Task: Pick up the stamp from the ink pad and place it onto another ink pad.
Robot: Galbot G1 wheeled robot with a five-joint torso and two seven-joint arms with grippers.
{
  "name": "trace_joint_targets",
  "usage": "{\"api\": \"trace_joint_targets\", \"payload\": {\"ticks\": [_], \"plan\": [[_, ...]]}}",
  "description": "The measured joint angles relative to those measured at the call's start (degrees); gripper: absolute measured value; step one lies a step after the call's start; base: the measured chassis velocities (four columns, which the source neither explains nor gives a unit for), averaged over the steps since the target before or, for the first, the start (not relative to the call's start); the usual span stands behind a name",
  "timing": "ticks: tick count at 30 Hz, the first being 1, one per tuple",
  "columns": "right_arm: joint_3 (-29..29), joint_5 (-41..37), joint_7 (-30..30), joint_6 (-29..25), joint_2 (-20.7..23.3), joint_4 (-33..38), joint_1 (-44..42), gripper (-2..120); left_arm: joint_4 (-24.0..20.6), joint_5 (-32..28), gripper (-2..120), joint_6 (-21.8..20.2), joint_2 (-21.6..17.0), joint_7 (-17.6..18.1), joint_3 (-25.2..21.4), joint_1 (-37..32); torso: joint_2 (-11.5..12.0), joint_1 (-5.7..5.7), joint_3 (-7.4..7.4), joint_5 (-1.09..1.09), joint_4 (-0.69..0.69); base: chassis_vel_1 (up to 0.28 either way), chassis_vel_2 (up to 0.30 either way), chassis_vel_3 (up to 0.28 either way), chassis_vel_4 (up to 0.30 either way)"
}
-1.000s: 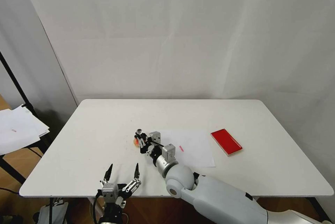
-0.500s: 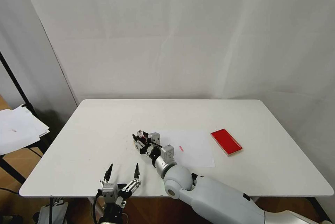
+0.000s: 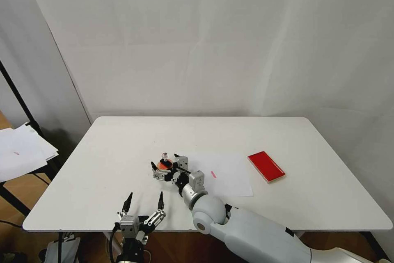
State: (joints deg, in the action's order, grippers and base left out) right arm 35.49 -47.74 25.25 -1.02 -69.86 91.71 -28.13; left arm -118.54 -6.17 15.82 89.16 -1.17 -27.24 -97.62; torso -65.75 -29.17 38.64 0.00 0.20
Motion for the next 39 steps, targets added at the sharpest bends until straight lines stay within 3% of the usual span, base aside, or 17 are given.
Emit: {"api": "trace_joint_targets", "payload": {"ticks": [5, 9, 10, 14, 15, 18, 19, 22, 24, 27, 33, 39], "plan": [[-4.77, -0.17, 1.81, 2.30, 5.52, 7.17, -1.32, 100, 0.00, 0.00, 102, 0.00, 0.00, 0.00, 0.00, 0.00, 0.00, 0.00, 0.00, 0.01, 0.00, 0.000, 0.000, 0.000, 0.000], [-14.68, 3.75, 4.35, 4.91, 15.07, 17.18, -7.95, 100, 0.01, 0.00, 102, 0.00, -0.01, 0.00, 0.00, 0.00, 0.00, 0.00, -0.01, 0.01, 0.02, 0.000, 0.000, 0.000, 0.000], [-14.68, 3.75, 4.35, 4.91, 15.07, 17.18, -7.95, 100, 0.01, 0.00, 102, 0.00, -0.01, 0.00, 0.00, 0.00, 0.00, 0.00, -0.01, 0.01, 0.02, 0.000, 0.000, 0.000, 0.000], [-27.92, 10.78, 4.68, 4.84, 23.60, 25.90, -22.91, 100, 0.00, 0.00, 102, 0.00, 0.01, 0.00, 0.00, 0.00, -0.01, 0.00, -0.01, 0.03, 0.02, 0.000, 0.000, 0.000, 0.000], [-27.92, 10.78, 4.68, 4.84, 23.60, 25.90, -22.91, 100, 0.00, 0.00, 102, 0.00, 0.01, 0.00, 0.00, 0.00, -0.01, 0.00, -0.01, 0.03, 0.02, 0.000, 0.000, 0.000, 0.000], [-40.79, 14.85, 4.52, 3.94, 26.55, 30.59, -37.34, 100, 0.01, 0.00, 102, 0.00, 0.00, 0.00, 0.01, 0.00, -0.02, 0.02, -0.02, 0.03, 0.02, 0.000, 0.000, 0.000, 0.000], [-40.79, 14.85, 4.52, 3.94, 26.55, 30.59, -37.34, 100, 0.01, 0.00, 102, 0.00, 0.00, 0.00, 0.01, 0.00, -0.02, 0.02, -0.02, 0.03, 0.02, 0.000, 0.000, 0.000, 0.000], [-52.05, 21.89, 3.58, 0.87, 24.22, 34.97, -55.20, 100, 0.00, 0.00, 102, 0.00, -0.01, -0.01, 0.02, 0.00, -0.02, 0.02, -0.02, 0.03, 0.03, 0.000, 0.000, 0.000, 0.000], [-53.57, 23.35, 3.57, 0.19, 22.75, 35.85, -58.79, 100, 0.00, 0.00, 102, 0.00, 0.02, 0.00, 0.00, 0.00, -0.02, 0.02, -0.02, 0.00, 0.02, 0.000, 0.000, 0.000, 0.000], [-55.39, 28.82, 3.60, -1.95, 16.53, 37.02, -68.02, 100, 0.00, 0.00, 102, 0.00, -0.01, 0.00, 0.00, 0.00, -0.02, 0.02, -0.02, 0.00, 0.03, 0.000, 0.000, 0.000, 0.000], [-53.33, 35.42, 3.20, -3.63, 9.43, 36.90, -70.53, 100, 0.00, 0.00, 102, 0.00, 0.01, 0.00, 0.00, 0.00, -0.02, 0.01, -0.01, -0.02, 0.00, 0.000, 0.000, 0.000, 0.000], [-52.26, 37.33, 2.72, -4.77, 7.07, 35.30, -70.26, 100, 0.00, 0.00, 102, 0.00, 0.00, 0.00, 0.00, 0.00, -0.01, 0.00, 0.00, -0.01, 0.00, 0.000, 0.000, 0.000, 0.000]]}}
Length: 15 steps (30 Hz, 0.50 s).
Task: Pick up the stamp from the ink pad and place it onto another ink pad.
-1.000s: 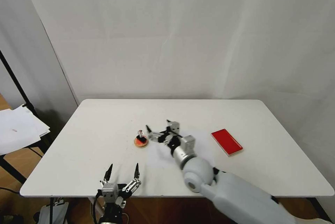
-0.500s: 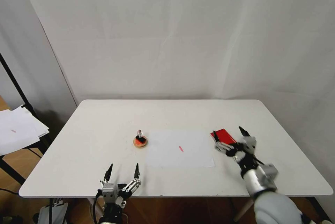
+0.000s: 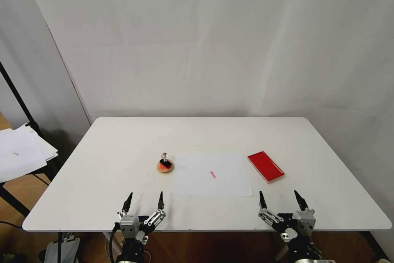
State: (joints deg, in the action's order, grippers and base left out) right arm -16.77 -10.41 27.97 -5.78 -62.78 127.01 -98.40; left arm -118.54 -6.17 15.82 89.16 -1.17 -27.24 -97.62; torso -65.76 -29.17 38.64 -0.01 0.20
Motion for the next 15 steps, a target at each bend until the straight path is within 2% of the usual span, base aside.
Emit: {"api": "trace_joint_targets", "payload": {"ticks": [8, 15], "plan": [[-0.01, 2.17, -0.27, -1.64, -1.80, -1.53, -1.12, 100, 0.00, 0.00, 102, 0.00, 0.00, 0.00, 0.00, 0.00, 0.01, 0.00, 0.00, 0.00, 0.01, 0.000, 0.000, 0.000, 0.000], [-0.49, 2.64, -0.27, -2.67, -1.70, -1.57, -2.26, 100, 0.00, 0.00, 102, 0.00, 0.00, 0.00, 0.00, 0.00, 0.00, 0.00, 0.00, 0.01, 0.01, 0.000, 0.000, 0.000, 0.000]]}}
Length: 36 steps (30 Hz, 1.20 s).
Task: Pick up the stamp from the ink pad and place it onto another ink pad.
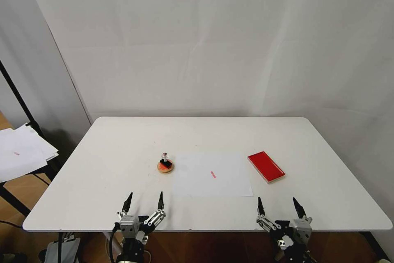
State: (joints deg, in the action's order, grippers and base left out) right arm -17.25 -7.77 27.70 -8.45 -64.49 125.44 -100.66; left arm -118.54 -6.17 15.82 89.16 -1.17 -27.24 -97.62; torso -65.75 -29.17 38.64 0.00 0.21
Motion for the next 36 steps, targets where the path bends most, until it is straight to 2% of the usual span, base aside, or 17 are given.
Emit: {"api": "trace_joint_targets", "payload": {"ticks": [36], "plan": [[1.02, -0.27, 0.09, 0.23, 0.55, -0.45, 0.52, 100, 0.00, 0.00, 102, 0.00, 0.00, 0.00, 0.00, 0.00, 0.00, 0.00, 0.00, -0.01, 0.00, 0.000, 0.000, 0.000, 0.000]]}}
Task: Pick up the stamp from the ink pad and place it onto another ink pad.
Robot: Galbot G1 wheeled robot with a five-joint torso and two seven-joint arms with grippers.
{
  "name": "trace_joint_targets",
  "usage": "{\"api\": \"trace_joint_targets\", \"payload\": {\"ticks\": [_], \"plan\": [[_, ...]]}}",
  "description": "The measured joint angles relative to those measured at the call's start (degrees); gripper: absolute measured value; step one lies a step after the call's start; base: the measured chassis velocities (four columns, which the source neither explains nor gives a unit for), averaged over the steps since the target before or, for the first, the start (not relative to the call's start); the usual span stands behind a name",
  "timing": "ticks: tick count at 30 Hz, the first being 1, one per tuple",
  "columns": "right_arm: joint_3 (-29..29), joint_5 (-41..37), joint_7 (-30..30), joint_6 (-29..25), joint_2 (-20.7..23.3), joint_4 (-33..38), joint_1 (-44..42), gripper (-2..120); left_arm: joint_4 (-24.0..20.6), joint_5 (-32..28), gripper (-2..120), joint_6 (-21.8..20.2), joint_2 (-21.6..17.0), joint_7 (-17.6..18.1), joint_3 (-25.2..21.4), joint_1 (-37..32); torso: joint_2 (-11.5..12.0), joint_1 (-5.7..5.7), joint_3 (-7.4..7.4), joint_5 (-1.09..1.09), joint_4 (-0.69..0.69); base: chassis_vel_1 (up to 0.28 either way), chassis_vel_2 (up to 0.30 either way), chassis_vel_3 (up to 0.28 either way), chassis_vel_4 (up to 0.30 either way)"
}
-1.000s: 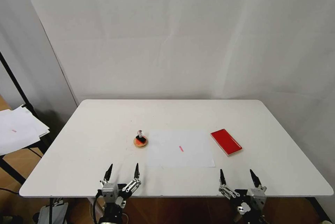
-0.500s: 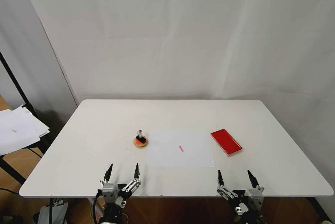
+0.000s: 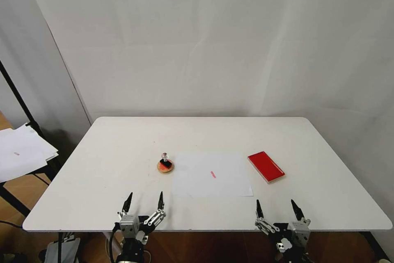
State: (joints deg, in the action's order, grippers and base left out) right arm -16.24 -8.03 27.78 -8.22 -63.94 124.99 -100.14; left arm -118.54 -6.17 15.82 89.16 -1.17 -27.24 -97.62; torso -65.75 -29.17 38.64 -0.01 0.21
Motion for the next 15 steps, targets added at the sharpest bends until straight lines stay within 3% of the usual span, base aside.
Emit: {"api": "trace_joint_targets", "payload": {"ticks": [15], "plan": [[0.00, -0.06, 0.02, 0.00, 0.00, 0.01, 0.01, 100, 0.00, 0.00, 102, 0.00, 0.00, 0.00, 0.00, 0.00, 0.00, 0.00, 0.00, 0.00, 0.00, 0.000, 0.000, 0.000, 0.000]]}}
